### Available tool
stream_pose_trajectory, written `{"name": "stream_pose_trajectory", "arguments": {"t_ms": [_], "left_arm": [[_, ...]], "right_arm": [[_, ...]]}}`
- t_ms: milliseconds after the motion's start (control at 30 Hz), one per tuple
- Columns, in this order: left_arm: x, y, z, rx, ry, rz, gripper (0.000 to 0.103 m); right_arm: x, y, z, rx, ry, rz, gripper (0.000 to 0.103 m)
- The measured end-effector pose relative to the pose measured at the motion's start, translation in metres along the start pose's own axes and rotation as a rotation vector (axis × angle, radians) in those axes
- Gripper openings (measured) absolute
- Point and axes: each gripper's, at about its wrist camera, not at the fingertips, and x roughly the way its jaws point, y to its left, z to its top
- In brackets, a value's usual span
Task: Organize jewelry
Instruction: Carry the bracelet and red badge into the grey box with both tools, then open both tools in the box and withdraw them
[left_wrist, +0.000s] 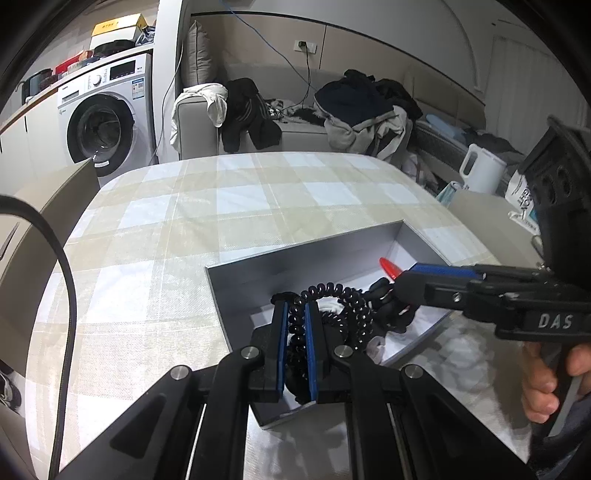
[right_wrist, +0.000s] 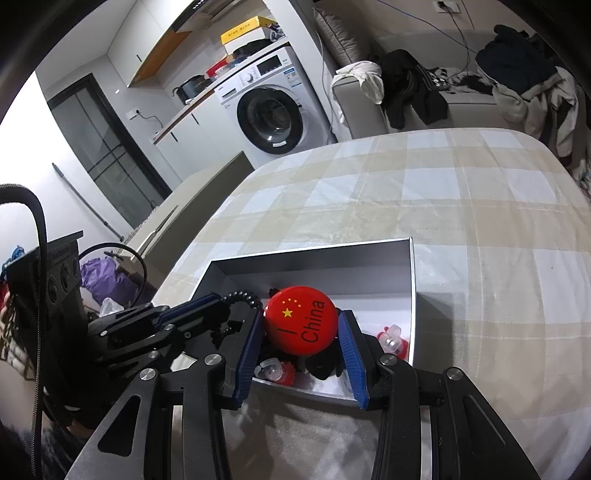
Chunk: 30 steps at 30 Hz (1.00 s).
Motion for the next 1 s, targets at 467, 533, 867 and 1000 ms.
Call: {"name": "stream_pose_trajectory", "arguments": {"t_ms": [467, 533, 867, 1000], "left_arm": [[0.001, 0.009, 0.000, 0.026, -0.009, 0.045, 0.004], [0.002, 0.009, 0.000, 0.036, -0.011, 0.059, 0.004], [0.000, 0.013, 0.001, 0.008, 0.002, 0.000, 0.005], [0.002, 0.008, 0.001, 0.022, 0.011, -0.004, 0.005]], "right_arm": [[-0.001, 0.007, -0.003, 0.032, 0.101, 0.033, 0.041], [0.000, 0.010, -0.005, 0.036, 0.122, 0.041, 0.041], [0.005, 0.023, -0.005, -0.030, 0.084, -0.052, 0.042], [0.006, 0.023, -0.004, -0.037, 0.071, -0.036, 0.050]]}}
